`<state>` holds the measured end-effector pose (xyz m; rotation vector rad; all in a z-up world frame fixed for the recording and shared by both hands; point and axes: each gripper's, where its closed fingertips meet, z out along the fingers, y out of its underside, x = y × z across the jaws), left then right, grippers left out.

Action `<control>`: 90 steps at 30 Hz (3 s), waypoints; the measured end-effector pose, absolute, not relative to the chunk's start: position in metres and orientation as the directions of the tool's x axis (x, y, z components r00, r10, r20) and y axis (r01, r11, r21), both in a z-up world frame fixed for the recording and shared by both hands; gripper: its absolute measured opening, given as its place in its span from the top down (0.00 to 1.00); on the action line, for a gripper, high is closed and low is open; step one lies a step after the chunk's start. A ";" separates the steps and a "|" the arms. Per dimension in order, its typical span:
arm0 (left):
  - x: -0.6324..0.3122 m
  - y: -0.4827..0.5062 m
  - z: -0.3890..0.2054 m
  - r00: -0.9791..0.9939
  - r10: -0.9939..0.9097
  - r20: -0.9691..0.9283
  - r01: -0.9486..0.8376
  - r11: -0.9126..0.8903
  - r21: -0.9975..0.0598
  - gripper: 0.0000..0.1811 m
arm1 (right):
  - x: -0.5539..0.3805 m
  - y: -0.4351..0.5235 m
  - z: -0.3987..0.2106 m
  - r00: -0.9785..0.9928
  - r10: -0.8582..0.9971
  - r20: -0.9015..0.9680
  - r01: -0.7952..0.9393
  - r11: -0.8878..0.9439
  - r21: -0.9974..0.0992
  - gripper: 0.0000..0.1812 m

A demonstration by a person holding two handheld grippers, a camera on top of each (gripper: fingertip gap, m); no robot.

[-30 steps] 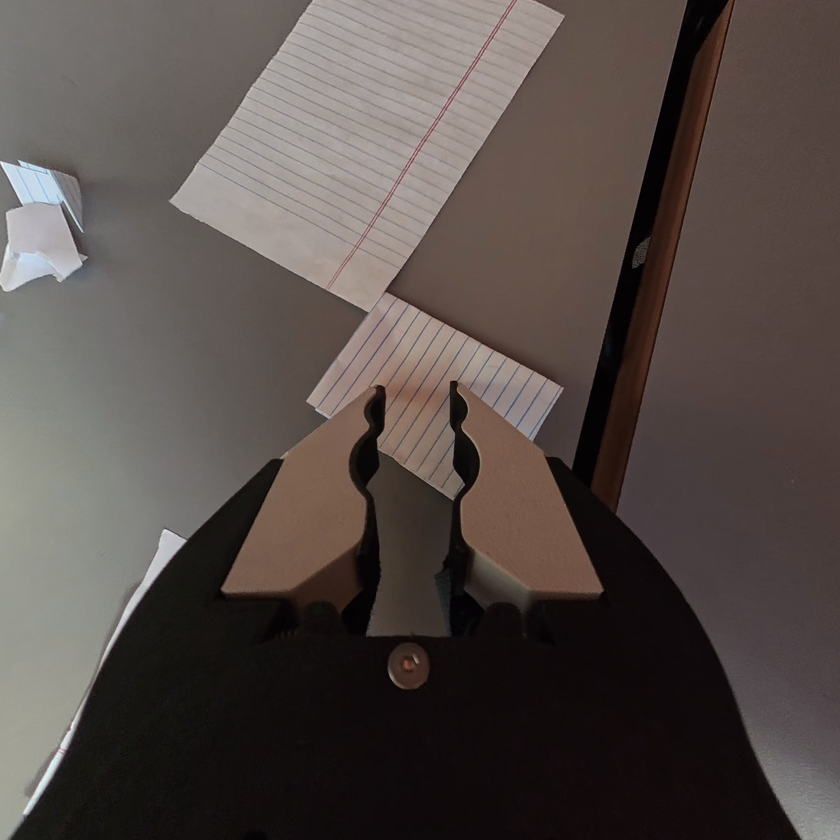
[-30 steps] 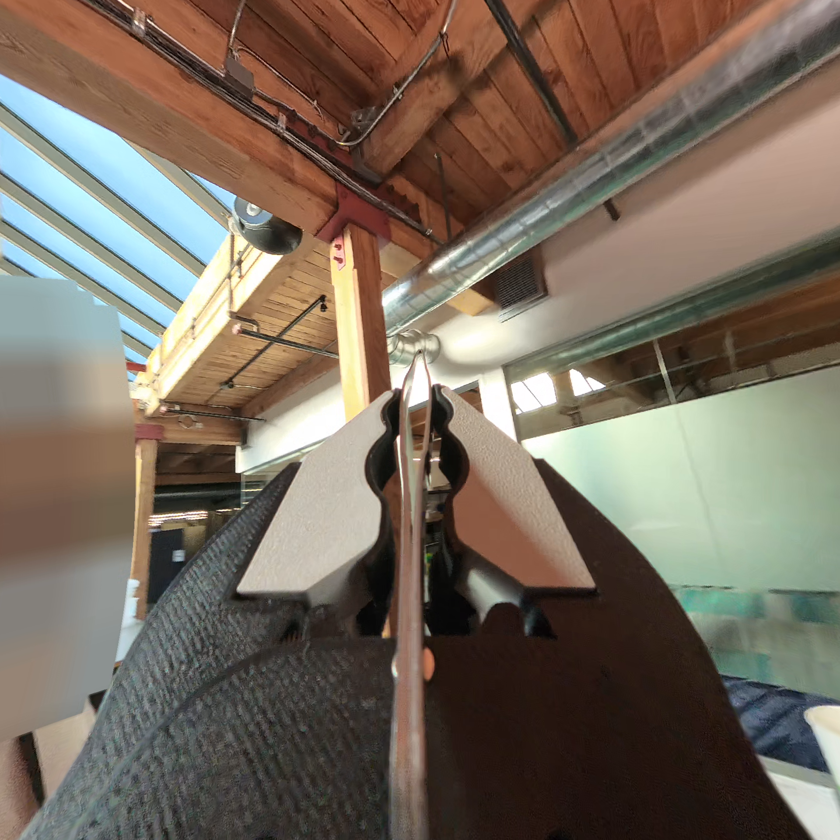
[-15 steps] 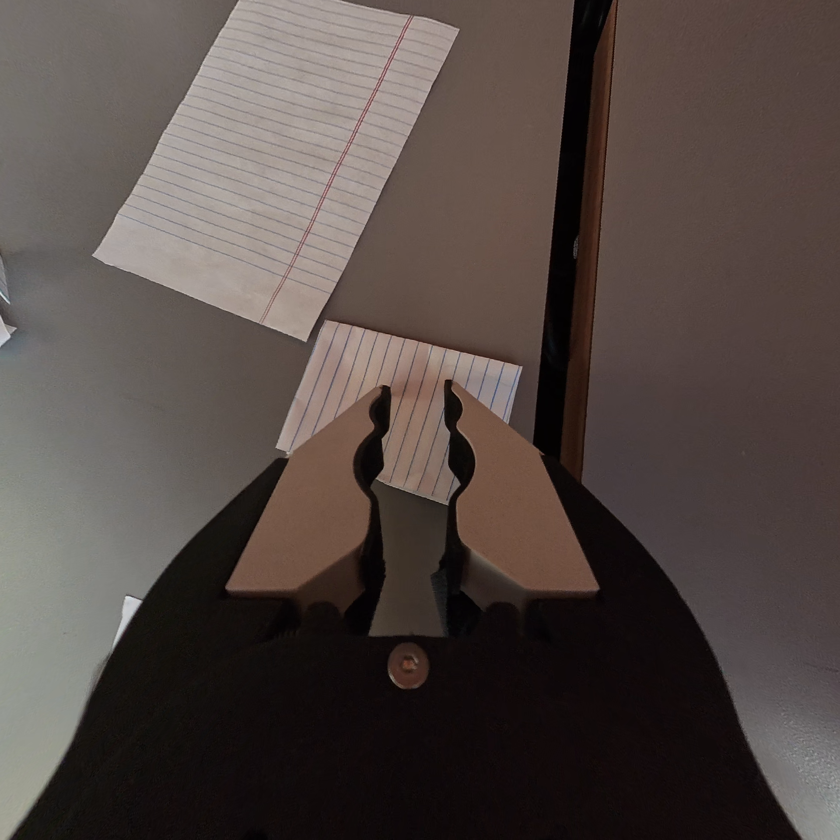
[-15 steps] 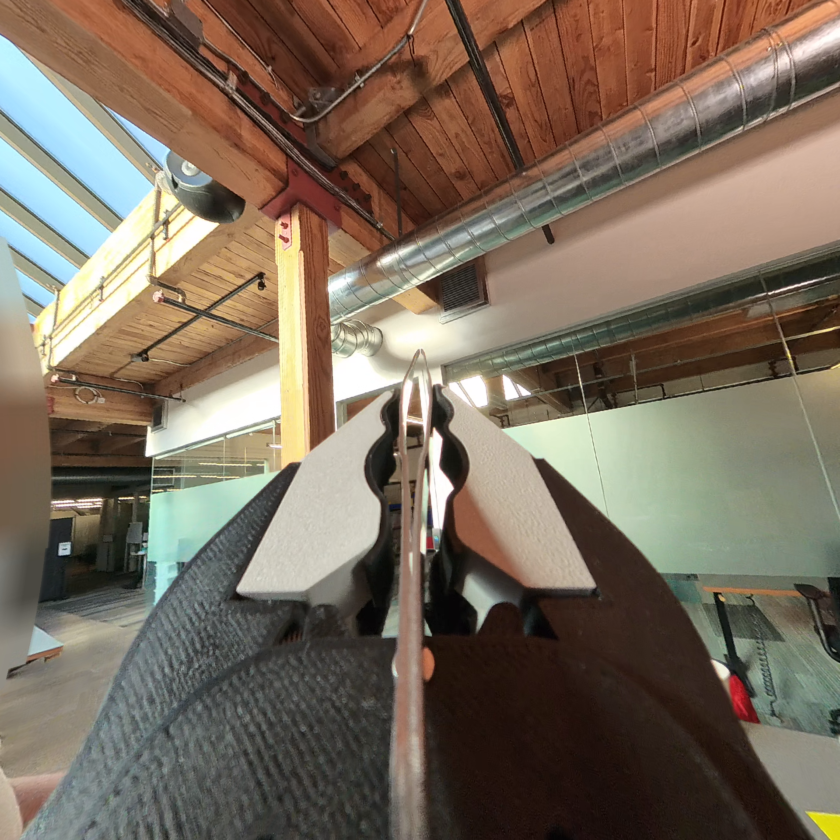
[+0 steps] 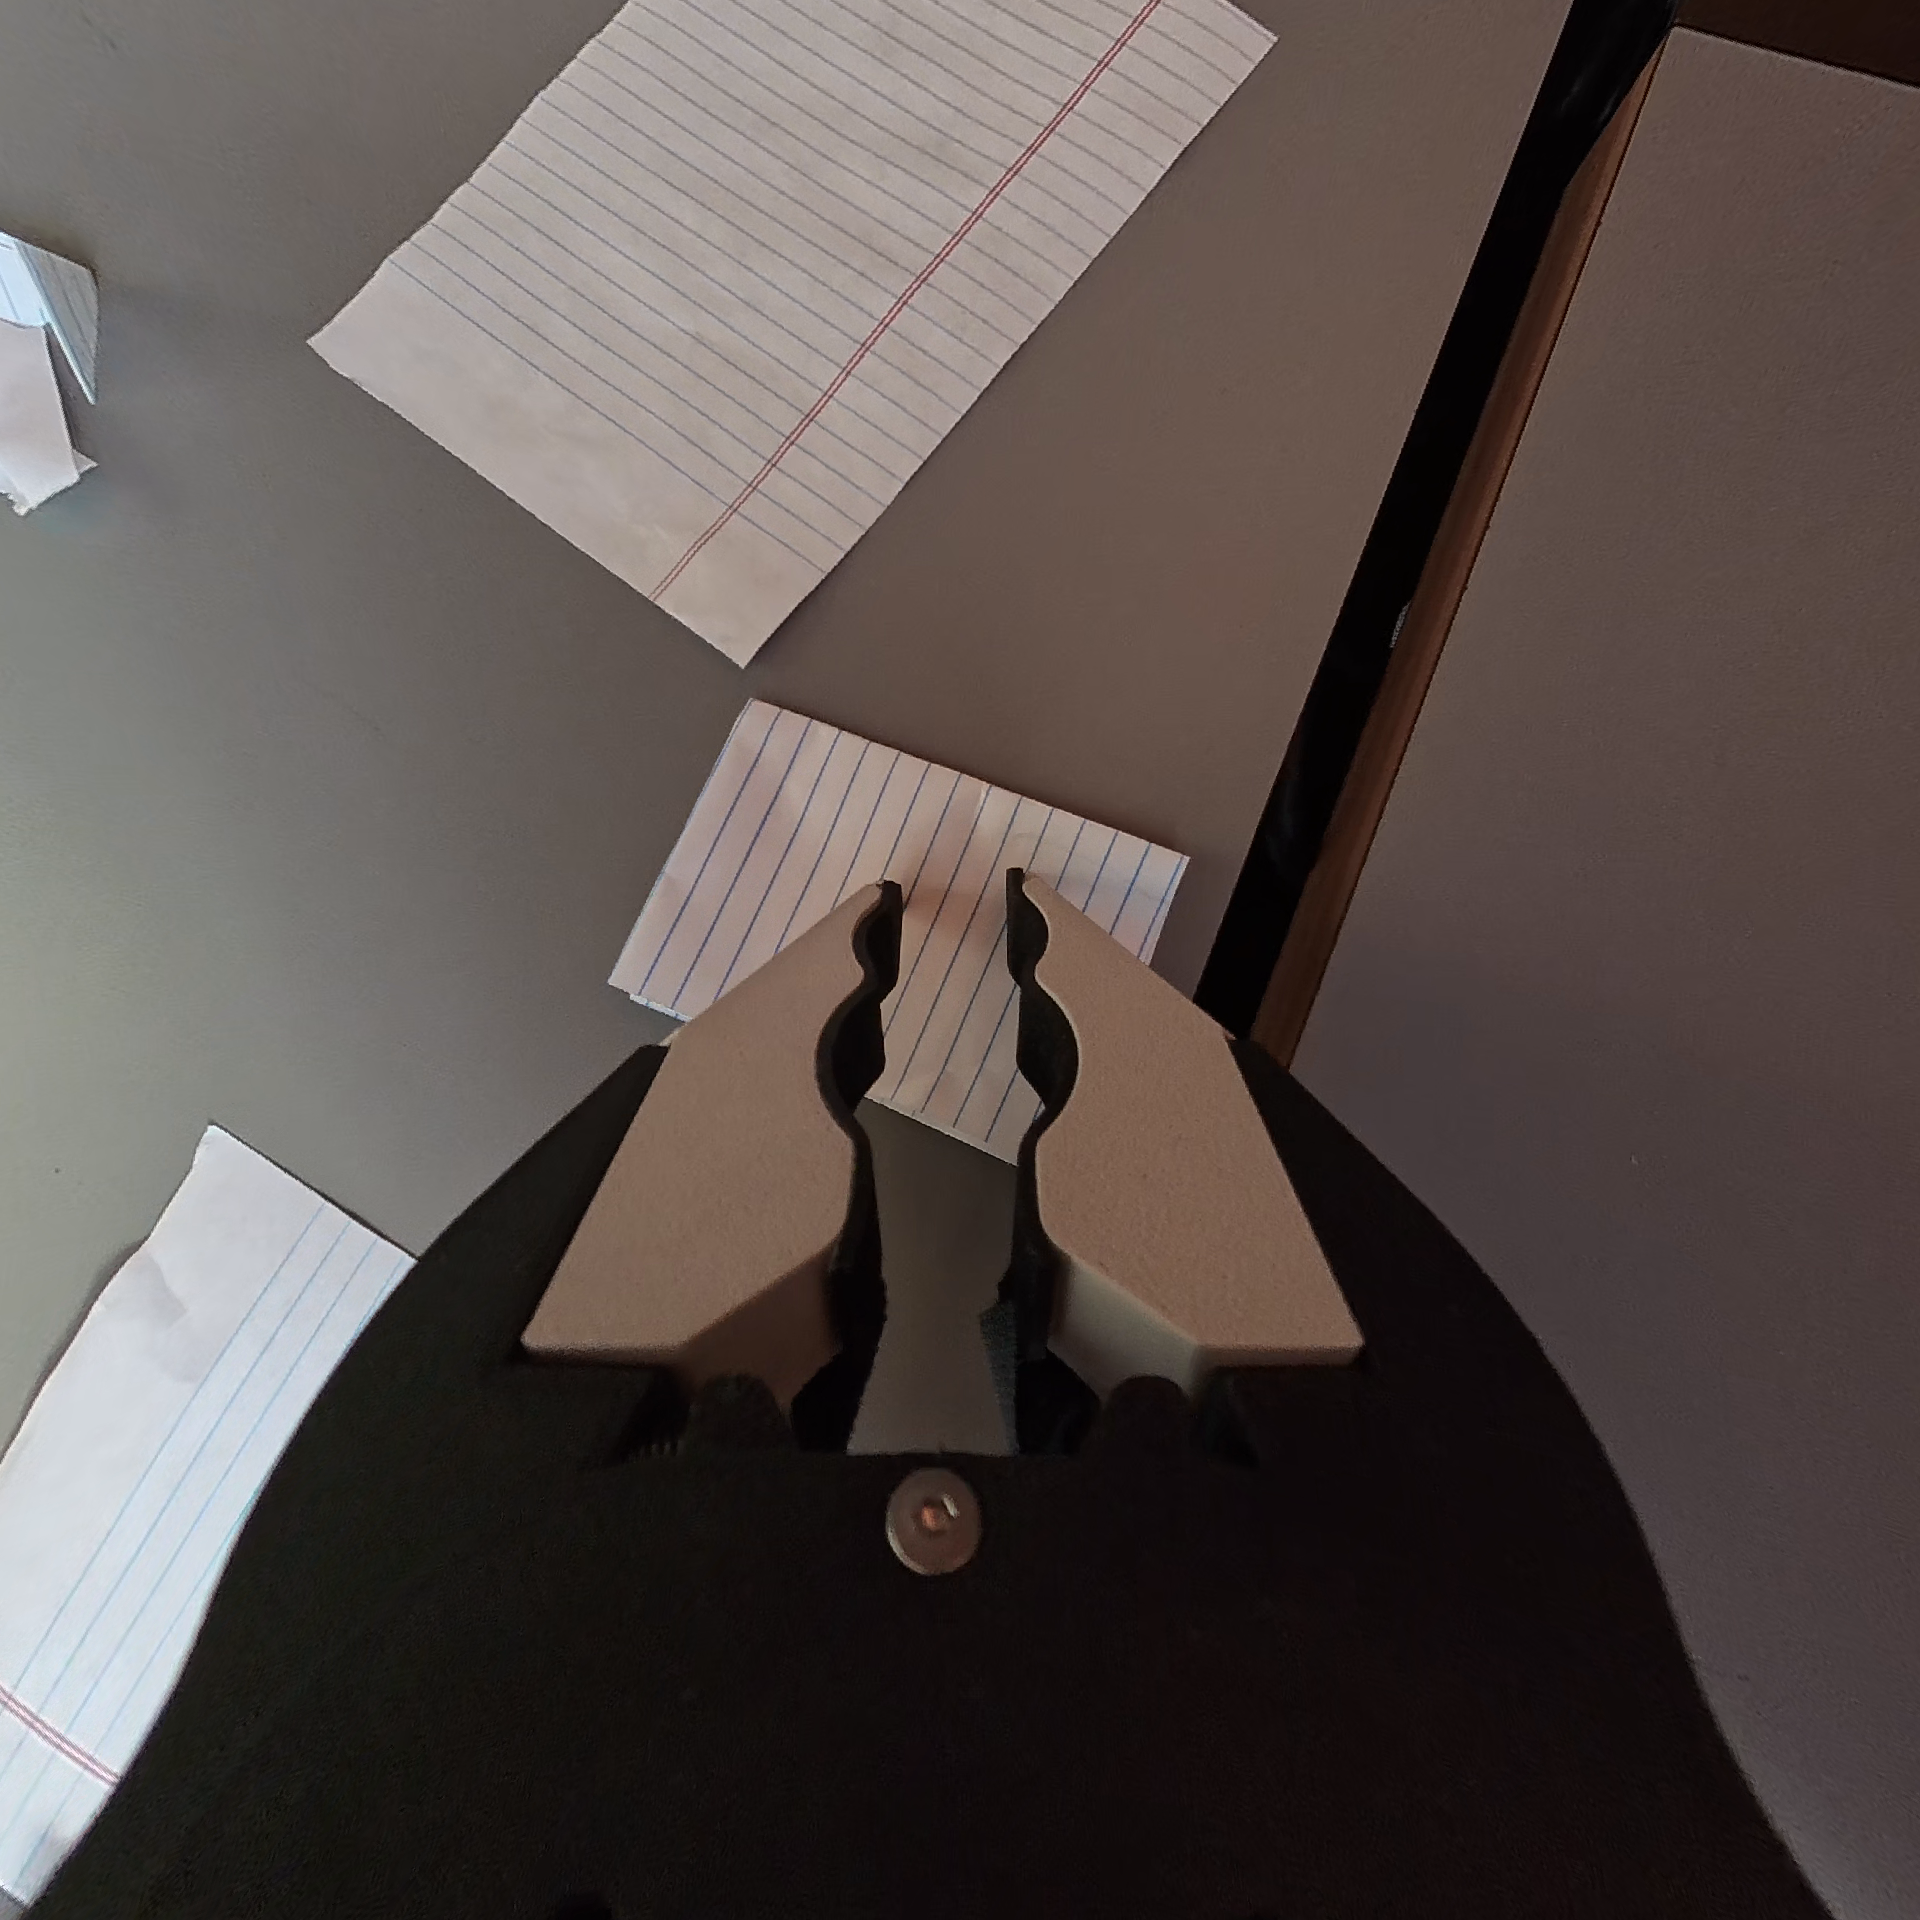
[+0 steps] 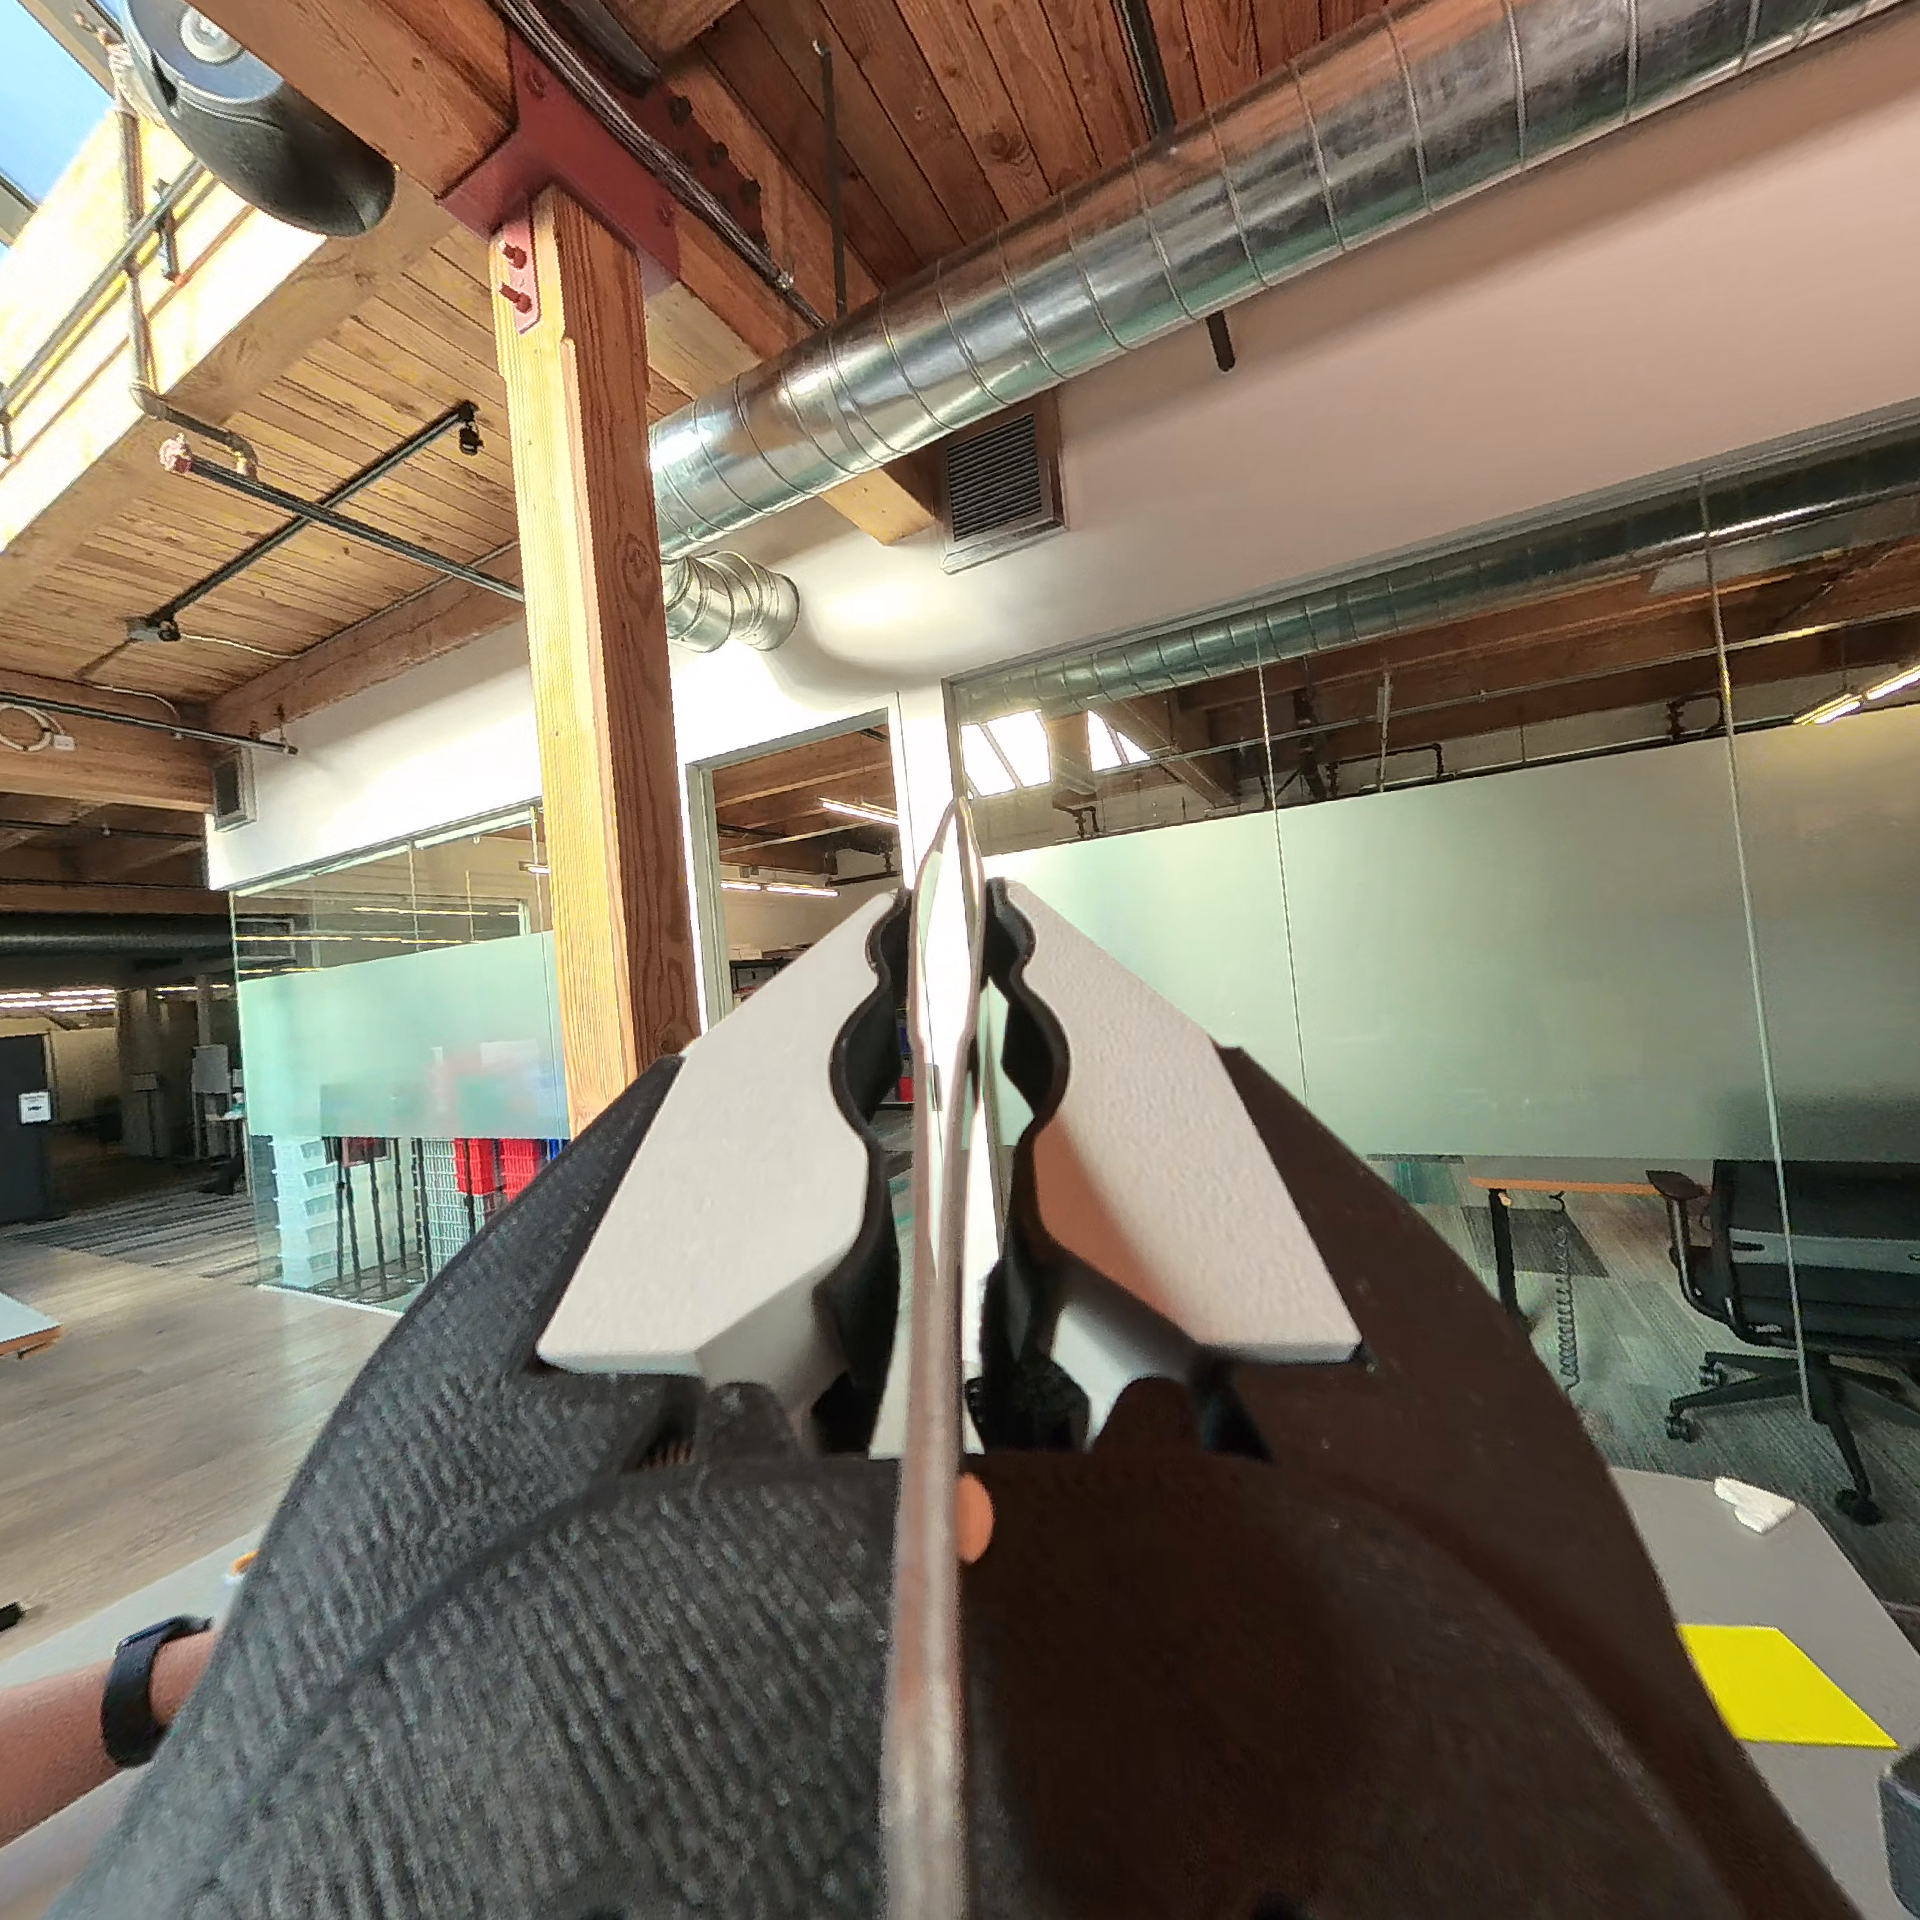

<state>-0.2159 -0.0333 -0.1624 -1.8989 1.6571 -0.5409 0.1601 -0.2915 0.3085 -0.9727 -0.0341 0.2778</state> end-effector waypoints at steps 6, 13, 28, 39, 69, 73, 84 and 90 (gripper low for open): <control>-0.217 -0.032 -0.163 0.199 -0.978 -0.060 -0.753 -0.114 -0.648 0.90 | 0.138 -0.287 0.323 0.916 0.396 -0.065 -0.287 0.532 -0.797 0.94; -0.227 -0.024 -0.163 0.265 -0.961 -0.080 -0.750 -0.154 -0.643 0.91 | 0.105 -0.270 0.314 0.819 0.570 -0.071 -0.414 0.500 -0.761 0.92; -0.237 -0.019 -0.147 0.272 -0.962 0.012 -0.668 -0.197 -0.717 0.90 | -0.085 -0.065 -0.002 0.540 0.501 -0.677 -0.437 -0.520 -0.734 0.93; -0.227 0.046 -0.111 0.063 -0.998 -0.020 -0.765 -0.035 -0.643 0.78 | -0.121 -0.041 -0.089 0.497 0.369 -0.786 -0.447 -0.667 -0.596 0.92; -0.251 0.022 -0.082 0.125 -0.930 0.346 -0.533 -0.357 -0.767 1.00 | -0.145 0.000 0.091 0.566 0.775 -0.282 -0.128 -0.255 -0.958 0.91; -0.257 0.012 -0.075 0.154 -0.950 0.273 -0.419 -0.313 -0.852 1.00 | -0.130 -0.019 0.019 0.476 0.747 -0.464 -0.271 -0.378 -0.885 0.90; -0.261 -0.004 -0.079 0.129 -0.967 0.219 -0.398 -0.253 -0.882 1.00 | -0.145 -0.035 -0.034 0.421 0.810 -0.409 -0.146 -0.384 -0.912 0.89; -0.261 -0.006 -0.074 0.102 -0.970 0.222 -0.379 -0.245 -0.893 1.00 | -0.154 -0.029 -0.046 0.446 0.815 -0.370 -0.067 -0.382 -0.922 0.91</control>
